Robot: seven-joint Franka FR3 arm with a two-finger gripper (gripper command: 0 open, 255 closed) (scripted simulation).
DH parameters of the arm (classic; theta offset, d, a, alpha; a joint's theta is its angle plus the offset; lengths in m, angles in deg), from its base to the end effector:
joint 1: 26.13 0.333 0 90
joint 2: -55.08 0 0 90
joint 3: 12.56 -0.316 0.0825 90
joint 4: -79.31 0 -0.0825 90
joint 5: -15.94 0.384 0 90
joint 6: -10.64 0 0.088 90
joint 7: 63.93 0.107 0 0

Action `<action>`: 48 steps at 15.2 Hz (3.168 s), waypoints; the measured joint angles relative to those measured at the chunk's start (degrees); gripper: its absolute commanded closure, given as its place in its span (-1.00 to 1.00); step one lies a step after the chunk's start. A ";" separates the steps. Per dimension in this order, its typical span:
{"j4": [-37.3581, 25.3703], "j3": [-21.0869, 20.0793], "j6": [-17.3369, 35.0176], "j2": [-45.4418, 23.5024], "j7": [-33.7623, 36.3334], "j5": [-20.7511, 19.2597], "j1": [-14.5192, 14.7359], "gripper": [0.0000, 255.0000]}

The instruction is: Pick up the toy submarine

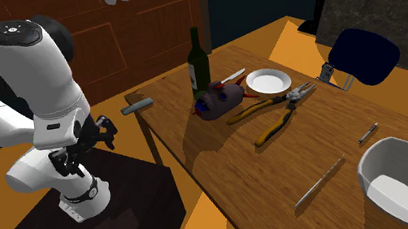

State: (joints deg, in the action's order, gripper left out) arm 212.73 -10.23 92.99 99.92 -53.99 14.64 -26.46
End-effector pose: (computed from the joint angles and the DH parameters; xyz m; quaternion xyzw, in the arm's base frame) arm 0.2930 -0.0202 0.5910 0.9931 -0.1038 -0.0546 0.0008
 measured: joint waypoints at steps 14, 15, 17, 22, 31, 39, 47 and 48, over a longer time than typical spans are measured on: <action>-9.06 -12.86 5.57 -14.35 13.78 8.26 4.57 -1.00; -10.56 -13.92 6.01 -16.19 14.97 8.58 4.82 -1.00; -12.87 -16.12 6.64 -18.97 17.59 9.30 5.50 -1.00; -20.62 -20.88 7.87 -27.67 23.49 9.35 6.67 -1.00; -38.68 -28.43 7.86 -46.29 35.25 4.52 10.38 -1.00; -64.43 -31.47 1.51 -67.58 45.21 -4.68 19.76 -1.00; -62.00 -31.39 5.66 -69.58 46.16 -5.49 20.56 -1.00; -61.38 -31.36 6.22 -69.53 46.05 -5.46 20.41 -1.00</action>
State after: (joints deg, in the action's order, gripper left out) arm 151.35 -41.59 99.21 30.39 -7.94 9.18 -6.05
